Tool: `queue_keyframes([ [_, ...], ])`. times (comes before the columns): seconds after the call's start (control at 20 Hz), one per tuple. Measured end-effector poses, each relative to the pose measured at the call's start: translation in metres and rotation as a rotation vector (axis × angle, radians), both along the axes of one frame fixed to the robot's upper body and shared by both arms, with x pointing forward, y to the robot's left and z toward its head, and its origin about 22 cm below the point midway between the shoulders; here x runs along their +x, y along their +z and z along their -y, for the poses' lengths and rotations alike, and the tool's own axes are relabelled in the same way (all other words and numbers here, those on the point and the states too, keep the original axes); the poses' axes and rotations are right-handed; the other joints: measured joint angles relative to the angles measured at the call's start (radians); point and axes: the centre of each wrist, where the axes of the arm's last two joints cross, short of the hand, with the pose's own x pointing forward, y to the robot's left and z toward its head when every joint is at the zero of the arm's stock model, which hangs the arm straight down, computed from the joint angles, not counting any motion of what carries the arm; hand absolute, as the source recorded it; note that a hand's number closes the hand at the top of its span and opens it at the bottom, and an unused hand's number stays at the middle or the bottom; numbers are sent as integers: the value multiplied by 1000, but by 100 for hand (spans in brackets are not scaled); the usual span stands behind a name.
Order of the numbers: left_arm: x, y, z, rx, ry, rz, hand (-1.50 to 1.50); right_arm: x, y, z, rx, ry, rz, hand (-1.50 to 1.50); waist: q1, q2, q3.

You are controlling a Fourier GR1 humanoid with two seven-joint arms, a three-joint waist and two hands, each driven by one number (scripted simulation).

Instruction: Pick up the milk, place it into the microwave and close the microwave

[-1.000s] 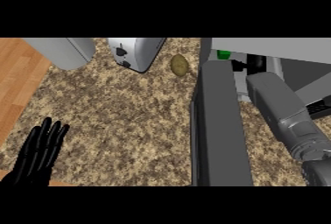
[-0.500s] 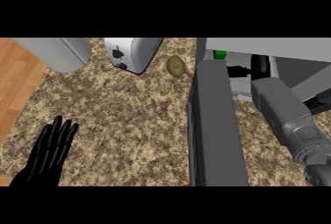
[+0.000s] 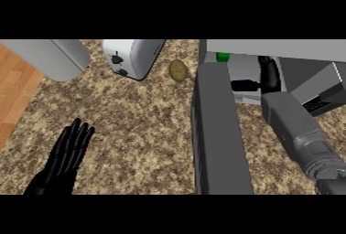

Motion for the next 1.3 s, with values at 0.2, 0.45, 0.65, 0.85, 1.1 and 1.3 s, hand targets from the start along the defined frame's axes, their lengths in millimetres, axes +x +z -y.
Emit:
queue_keyframes([
  [0.2,2,-4,5,2,-29,-28,-150,-6,-11,-4,59,52,-8,-150,-15,-8,-1],
  [0.45,9,-13,10,6,-81,-55,-150,-22,-36,-4,139,116,-11,-150,-37,-18,-2],
  [0.65,20,-19,16,52,-153,-74,150,-37,-56,0,187,151,-18,-150,-56,-26,-3],
  [0.85,29,-22,26,97,-233,-93,150,-51,-73,-3,206,173,-15,-150,-71,-33,-4],
  [1.1,41,-32,46,151,-287,-103,150,-73,-93,12,218,195,-15,-150,-91,-43,-5],
  [1.3,52,-43,57,181,-302,-127,150,-84,-102,16,226,214,-12,-150,-105,-49,-6],
])
